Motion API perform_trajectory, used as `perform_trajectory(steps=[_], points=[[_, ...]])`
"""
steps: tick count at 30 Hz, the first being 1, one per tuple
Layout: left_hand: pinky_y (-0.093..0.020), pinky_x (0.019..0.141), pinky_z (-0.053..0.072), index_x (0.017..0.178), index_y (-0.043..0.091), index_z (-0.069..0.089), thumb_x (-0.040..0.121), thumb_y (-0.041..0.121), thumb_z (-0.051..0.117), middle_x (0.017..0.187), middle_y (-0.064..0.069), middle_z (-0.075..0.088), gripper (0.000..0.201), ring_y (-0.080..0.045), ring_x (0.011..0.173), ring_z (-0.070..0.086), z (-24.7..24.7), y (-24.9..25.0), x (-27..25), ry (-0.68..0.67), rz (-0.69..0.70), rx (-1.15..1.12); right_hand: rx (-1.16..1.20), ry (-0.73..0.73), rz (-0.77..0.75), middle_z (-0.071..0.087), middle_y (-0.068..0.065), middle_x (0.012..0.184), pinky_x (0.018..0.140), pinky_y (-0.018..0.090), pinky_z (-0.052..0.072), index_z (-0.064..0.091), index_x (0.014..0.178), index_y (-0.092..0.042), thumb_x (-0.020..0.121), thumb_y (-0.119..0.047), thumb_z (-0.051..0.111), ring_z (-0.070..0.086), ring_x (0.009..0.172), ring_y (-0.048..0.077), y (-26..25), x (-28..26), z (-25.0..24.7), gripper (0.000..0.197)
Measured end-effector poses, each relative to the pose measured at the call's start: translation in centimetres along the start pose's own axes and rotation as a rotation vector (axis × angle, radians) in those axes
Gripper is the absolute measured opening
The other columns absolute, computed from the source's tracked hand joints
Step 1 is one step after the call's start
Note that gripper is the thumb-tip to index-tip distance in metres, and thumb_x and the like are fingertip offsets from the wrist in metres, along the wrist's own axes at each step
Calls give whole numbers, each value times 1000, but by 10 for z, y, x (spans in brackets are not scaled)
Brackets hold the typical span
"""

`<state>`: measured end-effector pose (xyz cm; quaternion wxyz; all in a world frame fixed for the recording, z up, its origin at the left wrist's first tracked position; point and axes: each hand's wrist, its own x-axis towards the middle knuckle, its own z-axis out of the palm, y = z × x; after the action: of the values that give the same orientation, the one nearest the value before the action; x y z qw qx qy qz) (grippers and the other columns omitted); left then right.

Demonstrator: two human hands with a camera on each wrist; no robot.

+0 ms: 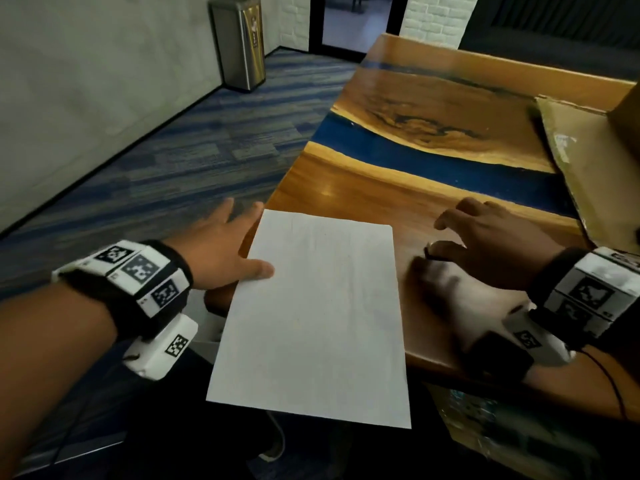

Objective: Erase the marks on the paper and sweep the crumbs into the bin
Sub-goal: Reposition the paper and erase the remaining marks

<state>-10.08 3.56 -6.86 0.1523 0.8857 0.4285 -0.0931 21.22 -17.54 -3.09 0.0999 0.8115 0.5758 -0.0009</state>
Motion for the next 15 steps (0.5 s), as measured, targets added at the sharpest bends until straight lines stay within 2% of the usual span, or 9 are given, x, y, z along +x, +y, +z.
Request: perform_trajectory(steps=[2,3,4,5,6,8,12,14,15], points=[[-47,114,35,155,31,26,72,83,59,162,-2,32,103,-27,143,39,4,-17,-1,5,-45,-62,119,-21,-47,60,-8,115,71,27,45,56,122,-33,96,-59,48,56,92,11,-26,-8,-9,37],[-41,106,43,144,27,46,74,82,59,149,-1,51,90,-23,129,53,4,-23,-1,-20,-58,-98,177,-101,-60,62,-10,107,71,27,46,58,117,-33,97,-57,49,56,88,9,-41,-10,-12,33],[-34,92,49,123,23,64,78,77,61,126,-1,67,70,-20,109,63,2,-27,-2,-45,-83,-154,212,-193,-68,64,-9,103,74,29,48,60,114,-31,97,-55,50,57,88,9,-54,-11,-11,31],[-29,75,49,96,19,72,82,70,65,100,-1,73,53,-16,86,66,1,-31,-2,-50,-109,-246,231,-254,-75,64,-8,103,79,32,50,60,114,-30,96,-55,51,57,90,12,-64,-11,-9,32],[-27,63,44,77,14,69,85,58,70,78,1,70,45,-14,68,62,1,-35,-2,-31,-124,-351,237,-278,-74,65,-6,105,81,33,50,61,113,-28,96,-55,52,58,93,14,-70,-8,-6,33],[-25,54,36,66,6,59,89,35,75,61,0,60,40,-14,52,52,-1,-41,-2,69,-137,-513,246,-265,-56,65,-3,105,80,33,49,62,111,-26,96,-55,53,58,94,17,-73,0,-3,35],[-25,52,30,67,2,48,89,23,75,56,-2,47,41,-16,50,42,-10,-42,-5,306,-81,-750,333,-271,-31,68,-3,102,81,33,49,66,108,-25,97,-53,53,61,92,16,-79,15,-13,33],[-22,54,39,70,-1,50,88,25,76,57,-5,52,40,-14,51,47,-21,-36,-9,340,-35,-929,437,-241,-10,69,-3,95,71,30,48,68,105,-25,98,-50,54,64,87,17,-81,21,-20,29],[-28,59,45,76,-3,54,88,26,76,64,-14,57,39,-17,59,53,-27,-33,-10,354,-3,-1009,537,-227,9,70,-1,94,67,29,50,67,104,-25,98,-48,55,66,86,19,-81,24,-23,27]])
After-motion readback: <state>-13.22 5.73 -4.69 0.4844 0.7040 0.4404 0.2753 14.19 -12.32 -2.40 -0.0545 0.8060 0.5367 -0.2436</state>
